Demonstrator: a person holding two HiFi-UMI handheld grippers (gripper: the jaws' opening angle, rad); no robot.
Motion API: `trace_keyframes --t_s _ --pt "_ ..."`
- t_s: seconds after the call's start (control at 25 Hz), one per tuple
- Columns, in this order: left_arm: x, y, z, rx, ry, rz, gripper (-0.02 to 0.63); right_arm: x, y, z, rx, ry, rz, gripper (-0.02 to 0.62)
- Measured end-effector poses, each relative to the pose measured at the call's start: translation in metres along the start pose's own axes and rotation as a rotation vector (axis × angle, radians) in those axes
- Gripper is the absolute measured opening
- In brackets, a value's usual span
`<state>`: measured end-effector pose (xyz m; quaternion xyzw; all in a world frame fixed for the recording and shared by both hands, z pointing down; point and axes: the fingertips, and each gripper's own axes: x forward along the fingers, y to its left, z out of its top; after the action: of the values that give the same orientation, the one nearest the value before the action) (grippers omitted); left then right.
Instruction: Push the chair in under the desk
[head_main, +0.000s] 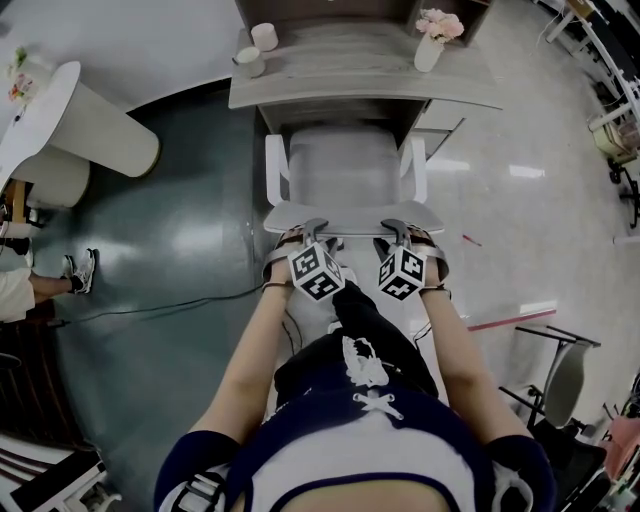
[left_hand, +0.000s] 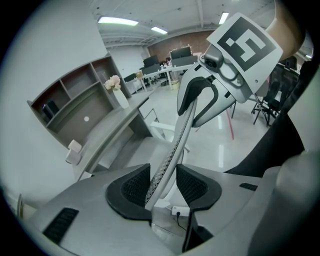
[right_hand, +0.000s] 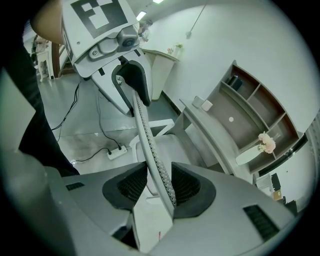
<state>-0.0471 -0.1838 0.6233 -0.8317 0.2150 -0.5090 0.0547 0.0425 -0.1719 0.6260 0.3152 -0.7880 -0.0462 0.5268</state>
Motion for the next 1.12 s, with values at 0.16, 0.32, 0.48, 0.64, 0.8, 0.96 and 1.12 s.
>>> trace_keyframes --t_s 0.16,0.32,0.48,0.64,0.8,0.96,1.12 --pt "0.005 0.008 0.001 -0.01 0.01 -0.016 0.164 0.006 -0.006 0.0 -0.006 0.003 0.006 0.137" --pt "0.007 0.013 0.004 -0.008 0.008 -0.014 0.164 0.008 -0.013 0.001 -0.013 0.001 0.002 0.137" --pt "0.011 0.02 0.007 -0.003 0.005 -0.003 0.164 0.012 -0.021 0.001 -0.021 -0.007 -0.013 0.137" --pt "0.015 0.028 0.01 -0.002 0.002 -0.006 0.164 0.017 -0.029 0.003 -0.024 -0.004 -0.013 0.137" --pt "0.02 0.037 0.012 0.0 0.0 -0.001 0.164 0.022 -0.039 0.004 -0.02 -0.002 -0.013 0.137" --pt "0.024 0.045 0.015 0.009 0.0 0.002 0.164 0.027 -0.046 0.005 -0.018 0.001 -0.013 0.137" --pt "0.028 0.053 0.017 0.009 -0.003 0.003 0.164 0.031 -0.054 0.007 -0.021 0.0 -0.015 0.137"
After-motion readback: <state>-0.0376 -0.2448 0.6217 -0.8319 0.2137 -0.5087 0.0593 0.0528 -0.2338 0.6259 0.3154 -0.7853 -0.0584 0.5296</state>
